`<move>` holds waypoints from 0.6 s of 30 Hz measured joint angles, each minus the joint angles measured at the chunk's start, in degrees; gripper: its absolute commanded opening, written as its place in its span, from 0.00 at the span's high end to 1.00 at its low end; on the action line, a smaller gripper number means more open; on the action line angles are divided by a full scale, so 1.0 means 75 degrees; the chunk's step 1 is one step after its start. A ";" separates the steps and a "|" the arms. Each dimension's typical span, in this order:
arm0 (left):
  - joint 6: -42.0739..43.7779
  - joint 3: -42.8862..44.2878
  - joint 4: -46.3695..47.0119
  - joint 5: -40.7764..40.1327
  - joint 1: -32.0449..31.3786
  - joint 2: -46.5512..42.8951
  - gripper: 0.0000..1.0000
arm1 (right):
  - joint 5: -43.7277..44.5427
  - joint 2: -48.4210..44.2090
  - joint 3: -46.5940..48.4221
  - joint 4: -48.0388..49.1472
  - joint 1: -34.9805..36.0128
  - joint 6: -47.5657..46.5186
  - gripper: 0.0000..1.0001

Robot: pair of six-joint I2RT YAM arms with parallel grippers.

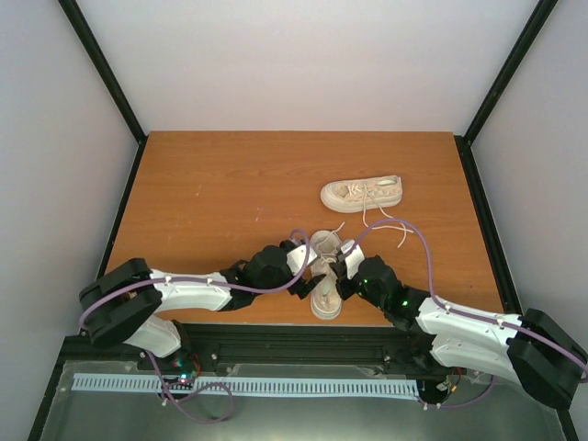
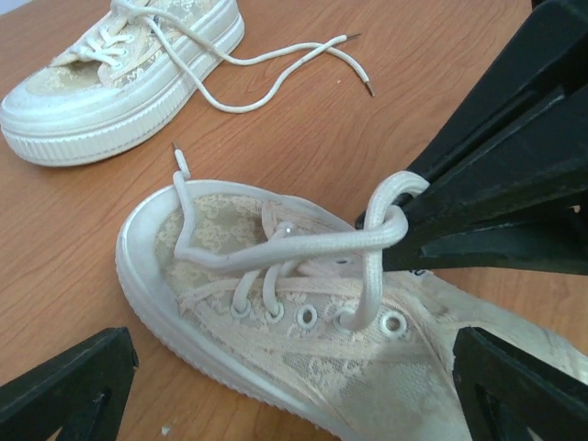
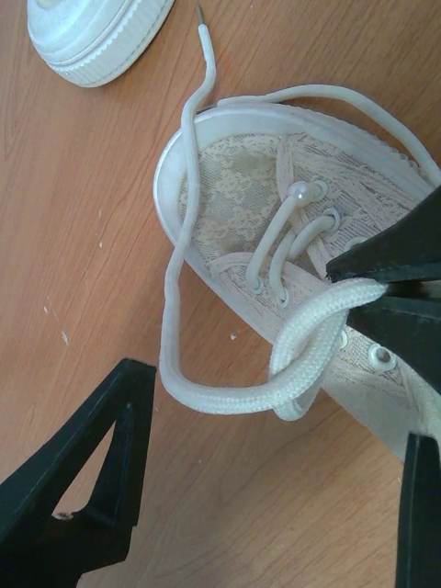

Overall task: Tie the shoes
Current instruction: Tie the shoelace on the shoe.

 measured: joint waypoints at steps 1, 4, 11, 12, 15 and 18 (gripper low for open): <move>0.0026 0.0017 0.0026 -0.0012 -0.0006 0.0047 0.05 | -0.0023 -0.0003 0.0000 -0.0015 -0.0009 0.0009 0.97; 0.0219 0.0166 0.0251 -0.0236 -0.0052 0.0391 0.06 | -0.0090 -0.0009 0.0000 -0.0026 -0.0041 0.0029 0.97; 0.0440 0.0353 0.0586 -0.0425 -0.0052 0.0740 0.16 | -0.0181 -0.0009 0.0000 -0.0026 -0.0082 0.0052 0.97; 0.0463 0.0405 0.0592 -0.0420 -0.0052 0.0793 0.19 | -0.0192 -0.0009 0.0000 -0.0023 -0.0085 0.0052 0.97; 0.0571 0.0542 0.0612 -0.0358 -0.0052 0.0950 0.28 | -0.0181 -0.0009 0.0000 -0.0026 -0.0108 0.0052 0.97; 0.0635 0.0635 0.0597 -0.0283 -0.0058 0.1070 0.40 | -0.0166 -0.0009 0.0000 -0.0029 -0.0131 0.0052 0.97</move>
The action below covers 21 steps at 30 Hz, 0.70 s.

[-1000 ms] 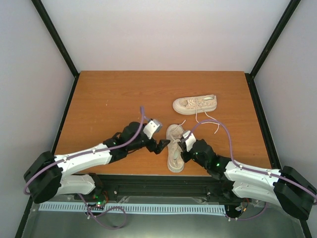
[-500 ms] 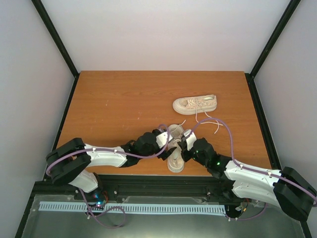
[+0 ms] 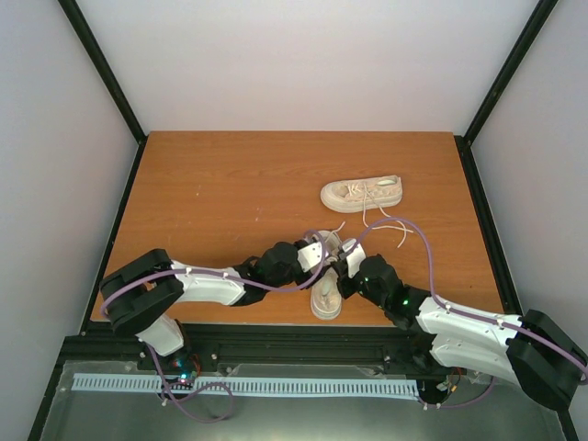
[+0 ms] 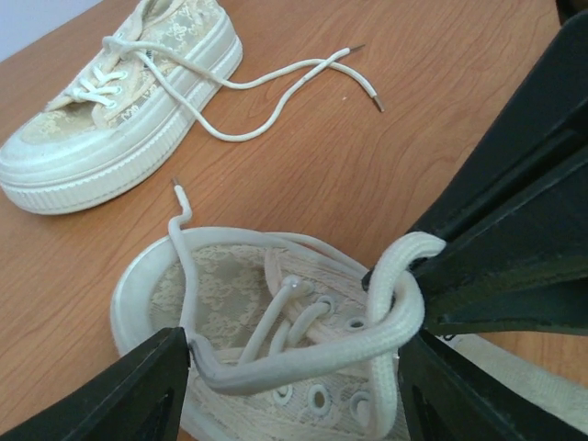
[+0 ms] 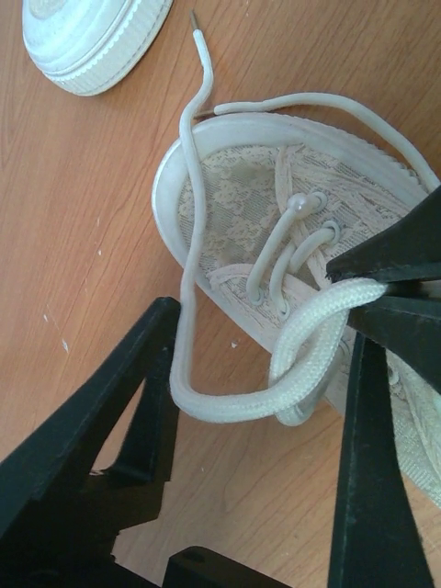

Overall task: Tie the shoes
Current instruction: Tie the shoelace on the shoe.

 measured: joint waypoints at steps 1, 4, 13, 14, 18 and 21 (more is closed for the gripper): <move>0.0015 0.0023 -0.0015 0.0029 -0.0003 0.0026 0.44 | 0.0009 0.0000 0.0000 -0.0003 -0.0009 0.0003 0.97; 0.0029 0.0052 -0.0029 0.0067 -0.0015 0.0061 0.55 | 0.0000 0.0000 0.0000 -0.0009 -0.0029 0.0003 0.97; 0.0050 0.0195 -0.0096 0.0047 -0.0023 0.0064 0.90 | -0.0070 -0.0003 0.0000 -0.0023 -0.0038 0.0023 0.97; 0.0041 0.0201 -0.0099 0.0050 -0.0023 0.0064 0.95 | -0.0087 -0.0003 0.0000 -0.0023 -0.0038 0.0026 0.97; -0.0117 0.0210 -0.0242 0.0137 -0.0026 0.0047 0.99 | -0.0076 -0.0006 0.0041 -0.0108 -0.0041 0.0058 0.97; -0.0318 0.0207 -0.0466 0.0242 -0.0026 -0.0125 0.99 | 0.0079 -0.0015 0.0152 -0.0309 -0.0041 0.0140 0.97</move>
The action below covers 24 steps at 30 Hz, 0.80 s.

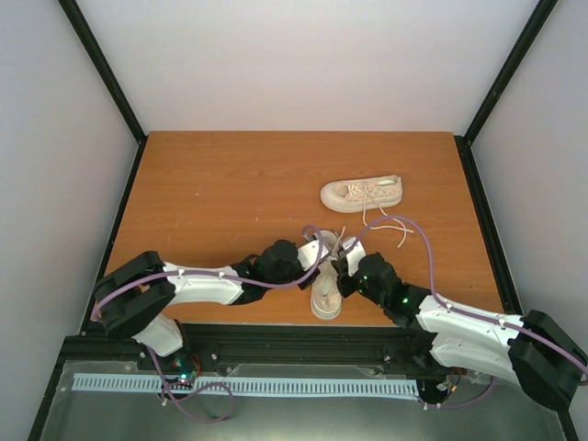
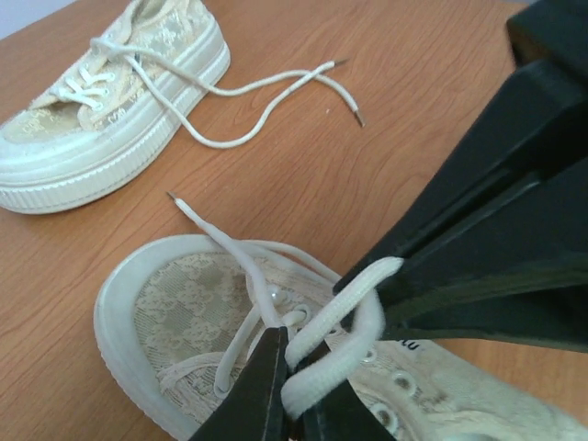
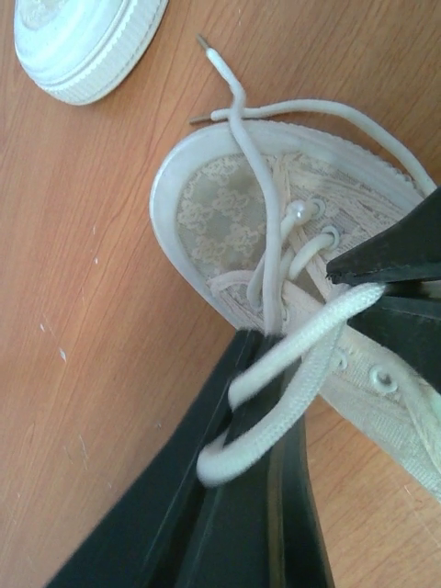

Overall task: Tie the shoes
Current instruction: Tie the shoelace on the shoe.

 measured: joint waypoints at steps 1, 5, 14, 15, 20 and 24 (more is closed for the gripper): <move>-0.0085 -0.0012 -0.0073 0.0041 0.0000 -0.0137 0.99 | 0.0058 0.0000 0.0041 -0.0064 0.0000 0.0017 0.97; -0.0385 -0.0015 -0.0557 0.0423 -0.0003 -0.0682 0.99 | 0.0259 0.0012 0.0259 -0.0256 0.0000 0.0067 0.97; -0.0874 0.0548 -0.2264 0.1419 0.0178 -0.0828 0.99 | 0.0085 0.0603 0.0664 -0.0391 -0.0271 0.0219 0.97; -0.0938 0.0539 -0.2305 0.1565 0.0259 -0.0886 0.99 | -0.0064 0.0621 0.0664 -0.0356 -0.0323 0.0230 0.97; -0.1329 0.0329 -0.2317 0.2710 0.0918 -0.1247 0.99 | -0.0889 0.0833 0.0662 0.0137 -0.0510 0.0265 0.97; -0.1527 0.0326 -0.2442 0.3628 0.1265 -0.1142 0.99 | -0.1320 0.1122 0.0618 0.0431 -0.0603 0.0347 0.97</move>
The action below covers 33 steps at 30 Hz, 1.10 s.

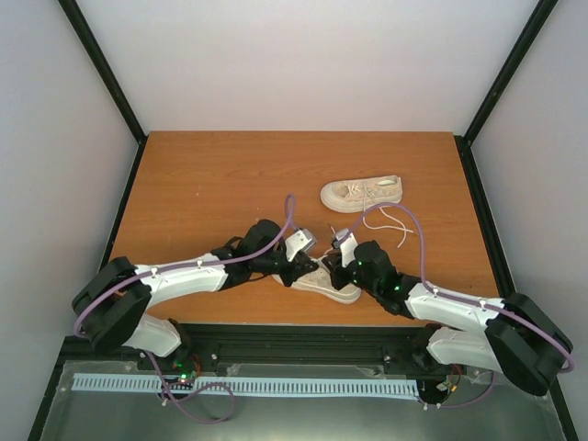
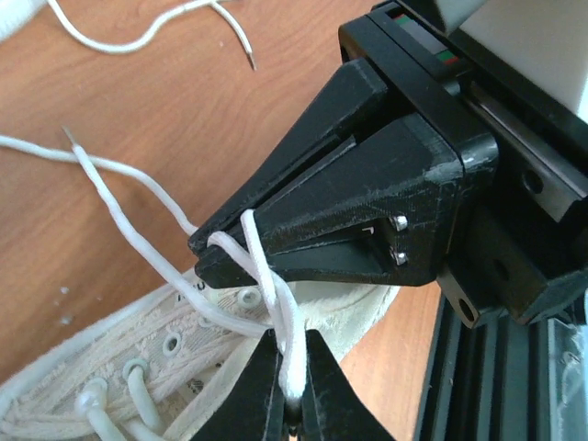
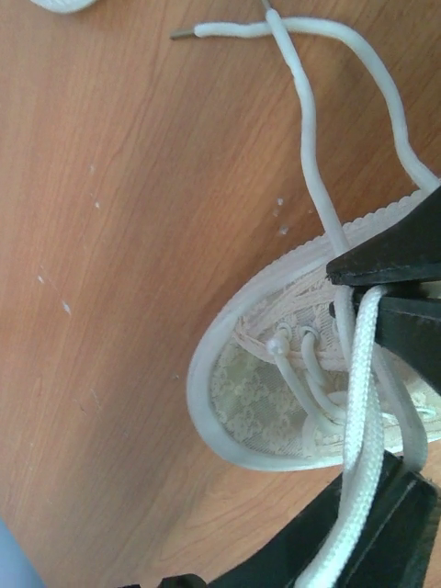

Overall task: Tie the shoes
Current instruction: Tie the shoelace on the shoe.

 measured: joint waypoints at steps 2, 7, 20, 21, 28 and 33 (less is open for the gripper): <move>-0.0035 0.0000 -0.0093 0.0385 0.0134 0.0122 0.99 | -0.0230 0.0143 -0.0050 0.0117 -0.0047 0.0050 0.97; 0.0050 0.0111 -0.0475 0.1201 0.0466 0.0265 0.99 | -0.0854 0.0309 -0.0070 0.0140 -0.0140 0.0099 0.97; 0.0880 0.1346 -0.1947 0.2340 0.0752 0.0933 0.99 | -0.1568 0.0020 0.0157 -0.0868 -0.0259 0.0408 0.97; 0.0927 0.1346 -0.2017 0.2410 0.0766 0.0959 0.99 | -0.1454 0.0023 0.0146 -0.0845 -0.0259 0.0458 0.97; 0.1032 0.1119 -0.2122 0.2608 0.0807 0.0933 0.99 | -0.1172 0.0495 -0.0172 0.0236 -0.0242 0.0723 0.76; 0.0799 0.0592 -0.1929 0.2538 0.0807 0.0644 0.99 | -0.0839 0.0204 -0.0289 0.0108 -0.0259 0.0673 0.54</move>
